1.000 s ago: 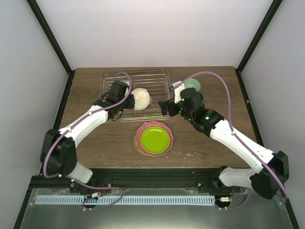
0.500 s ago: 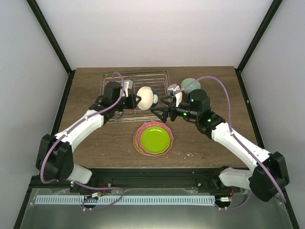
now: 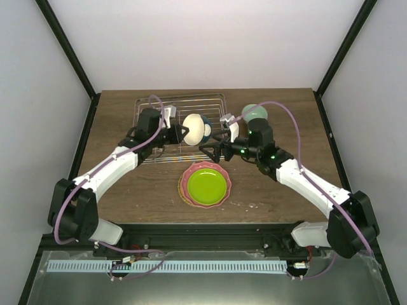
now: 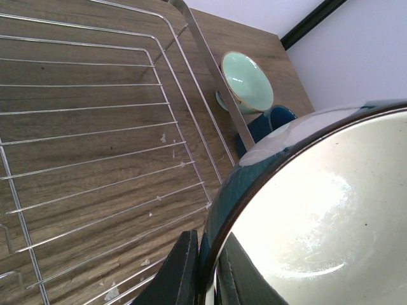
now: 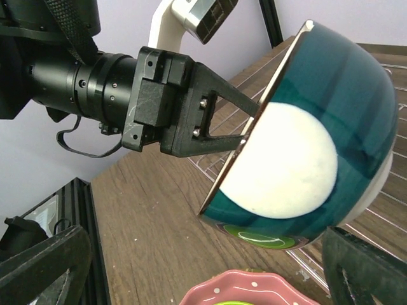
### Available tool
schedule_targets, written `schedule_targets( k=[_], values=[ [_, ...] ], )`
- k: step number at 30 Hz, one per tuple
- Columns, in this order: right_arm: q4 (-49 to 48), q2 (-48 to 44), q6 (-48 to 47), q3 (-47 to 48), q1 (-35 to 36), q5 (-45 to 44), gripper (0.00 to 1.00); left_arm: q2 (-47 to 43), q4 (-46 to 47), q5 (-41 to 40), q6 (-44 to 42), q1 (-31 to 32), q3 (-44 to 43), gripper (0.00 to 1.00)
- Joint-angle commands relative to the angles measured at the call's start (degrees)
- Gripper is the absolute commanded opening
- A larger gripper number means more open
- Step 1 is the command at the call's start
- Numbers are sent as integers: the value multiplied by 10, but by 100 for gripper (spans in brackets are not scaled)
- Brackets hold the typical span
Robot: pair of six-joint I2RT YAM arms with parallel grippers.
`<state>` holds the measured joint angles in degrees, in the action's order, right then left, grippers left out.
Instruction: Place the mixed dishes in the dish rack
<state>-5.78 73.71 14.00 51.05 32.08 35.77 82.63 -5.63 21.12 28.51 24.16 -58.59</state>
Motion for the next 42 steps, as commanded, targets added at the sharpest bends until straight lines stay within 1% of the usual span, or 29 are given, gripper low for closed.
schedule_targets(
  k=[1,4,8,16,26,31,36,38,39,40,42],
  values=[
    [7,-20,-9,15,1,-37,100,-19,37,3,-1,2,-5,0],
    [11,-22,-16,14,1,-55,100,-24,35,-3,-3,3,-3,0],
    [5,-13,-13,10,1,-72,100,-37,45,12,-1,3,1,0],
    [-24,2,4,16,1,-56,100,-54,50,19,3,3,9,0],
    [-79,39,46,27,1,1,100,-43,66,22,10,10,12,0],
    [-87,57,50,30,2,-4,100,-40,71,21,12,15,12,0],
    [-91,51,49,25,1,-20,99,-36,73,16,12,20,12,0],
    [-96,47,49,23,1,-22,96,-34,73,12,12,21,12,0],
    [-97,44,49,21,1,-22,93,-32,73,11,11,21,12,0],
    [-100,43,47,20,1,-23,89,-31,73,9,11,21,13,0],
    [-103,42,46,20,1,-23,77,-28,74,6,12,22,13,0]
  ],
)
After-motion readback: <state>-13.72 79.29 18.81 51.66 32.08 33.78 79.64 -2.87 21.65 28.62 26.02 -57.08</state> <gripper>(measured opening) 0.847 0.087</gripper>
